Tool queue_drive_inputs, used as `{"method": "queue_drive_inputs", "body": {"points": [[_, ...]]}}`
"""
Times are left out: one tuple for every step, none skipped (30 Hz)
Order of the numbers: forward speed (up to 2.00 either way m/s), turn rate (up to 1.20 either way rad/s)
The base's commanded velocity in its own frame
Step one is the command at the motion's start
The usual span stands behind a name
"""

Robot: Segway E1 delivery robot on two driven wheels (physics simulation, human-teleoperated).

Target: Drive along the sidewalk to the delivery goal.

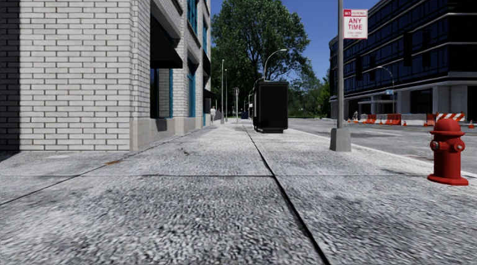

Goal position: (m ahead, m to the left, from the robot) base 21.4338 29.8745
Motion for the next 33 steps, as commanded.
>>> {"method": "queue_drive_inputs", "body": {"points": [[2.00,0.00],[2.00,0.00],[2.00,0.00],[2.00,0.00],[2.00,0.00],[2.00,0.00],[2.00,0.00],[2.00,0.00],[2.00,0.00],[2.00,0.00],[2.00,0.00],[2.00,0.00],[2.00,0.00],[2.00,0.00],[2.00,0.00],[2.00,0.00],[2.00,0.00],[2.00,0.00],[2.00,0.00],[2.00,0.00],[2.00,0.00],[2.00,0.00],[2.00,0.00],[2.00,0.00],[2.00,0.00],[2.00,0.04],[2.00,0.04],[2.00,0.08],[2.00,0.09],[2.00,0.09],[2.00,0.09],[2.00,0.08],[2.00,0.00]]}}
